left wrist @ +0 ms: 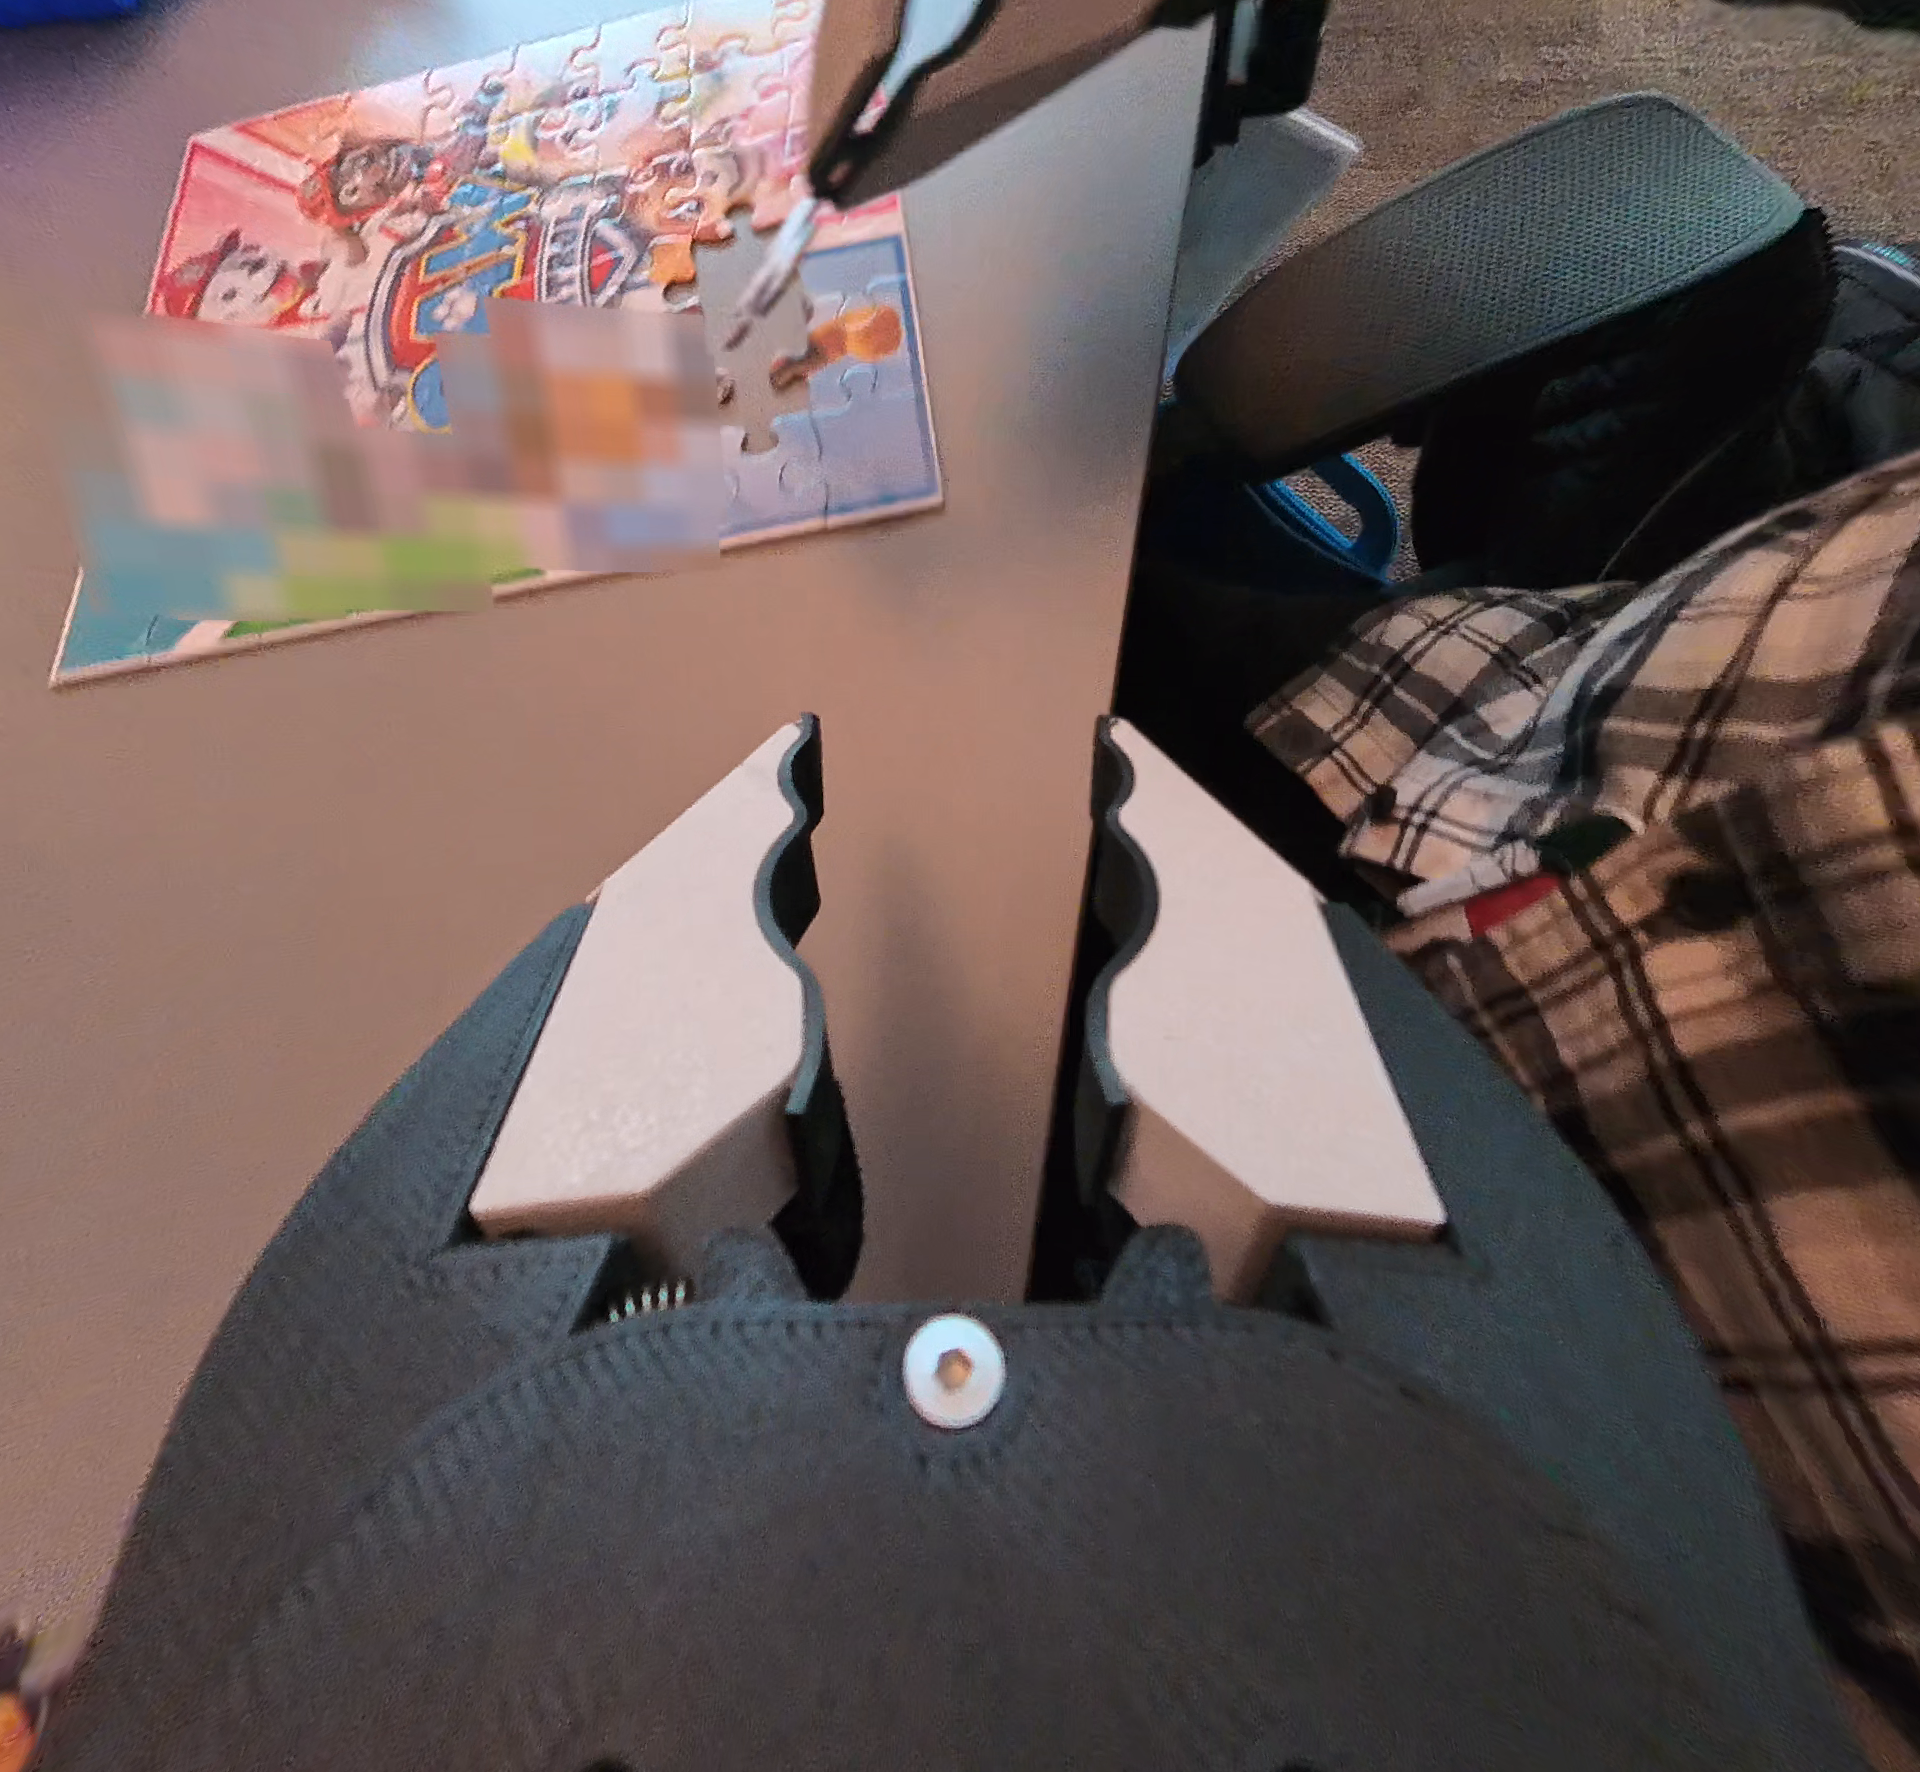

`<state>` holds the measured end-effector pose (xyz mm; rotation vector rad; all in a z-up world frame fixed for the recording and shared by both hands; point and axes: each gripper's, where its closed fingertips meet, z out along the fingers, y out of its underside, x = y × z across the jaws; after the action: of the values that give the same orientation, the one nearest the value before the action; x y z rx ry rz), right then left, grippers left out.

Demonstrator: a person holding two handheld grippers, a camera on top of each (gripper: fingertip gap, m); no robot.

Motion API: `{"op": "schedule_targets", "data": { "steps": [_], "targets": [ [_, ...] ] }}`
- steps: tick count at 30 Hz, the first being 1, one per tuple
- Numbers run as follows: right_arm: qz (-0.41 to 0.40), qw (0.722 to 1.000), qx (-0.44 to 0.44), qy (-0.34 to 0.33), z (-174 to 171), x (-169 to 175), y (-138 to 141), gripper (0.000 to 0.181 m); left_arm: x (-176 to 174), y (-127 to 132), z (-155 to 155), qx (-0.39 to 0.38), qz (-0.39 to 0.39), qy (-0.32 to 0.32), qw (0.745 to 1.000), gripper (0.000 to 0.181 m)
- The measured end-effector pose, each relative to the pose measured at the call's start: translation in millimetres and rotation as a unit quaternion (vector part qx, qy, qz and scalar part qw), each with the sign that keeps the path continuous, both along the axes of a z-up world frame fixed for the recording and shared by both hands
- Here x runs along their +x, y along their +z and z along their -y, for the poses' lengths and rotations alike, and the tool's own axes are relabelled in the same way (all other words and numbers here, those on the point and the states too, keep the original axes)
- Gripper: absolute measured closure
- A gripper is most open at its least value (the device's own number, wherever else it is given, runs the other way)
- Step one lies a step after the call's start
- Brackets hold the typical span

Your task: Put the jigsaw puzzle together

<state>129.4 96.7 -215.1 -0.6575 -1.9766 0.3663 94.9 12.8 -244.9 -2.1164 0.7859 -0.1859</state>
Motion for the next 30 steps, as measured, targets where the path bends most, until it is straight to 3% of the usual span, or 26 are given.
{"op": "schedule_targets", "data": {
  "steps": [5,9,11,24,27,30],
  "targets": [
    [0.055,0.998,0.028,0.020,-56.3,3.2,-16.4,0.181,37.7,-7.9,-44.1,-0.008,-0.023,-0.046,0.999,0.132],
    [0.090,0.994,0.025,0.050,-70.5,3.3,-34.2,0.181,55.9,-26.9,-66.7,-0.030,-0.061,-0.078,0.995,0.133],
    [0.095,0.993,0.026,0.061,-73.7,3.2,-41.5,0.181,61.9,-31.1,-67.6,-0.055,-0.040,-0.092,0.993,0.138],
    [0.161,0.982,-0.004,0.098,-87.9,11.8,-56.3,0.171,36.6,-26.0,-78.5,-0.103,-0.027,-0.083,0.991,0.136],
    [0.166,0.983,-0.007,0.083,-91.4,8.7,-51.2,0.152,38.5,-22.3,-89.6,-0.096,-0.032,-0.085,0.991,0.135],
    [0.185,0.979,-0.013,0.084,-91.6,13.3,-50.3,0.151,41.0,-19.8,-100.7,-0.091,-0.036,-0.088,0.991,0.133]
  ]
}}
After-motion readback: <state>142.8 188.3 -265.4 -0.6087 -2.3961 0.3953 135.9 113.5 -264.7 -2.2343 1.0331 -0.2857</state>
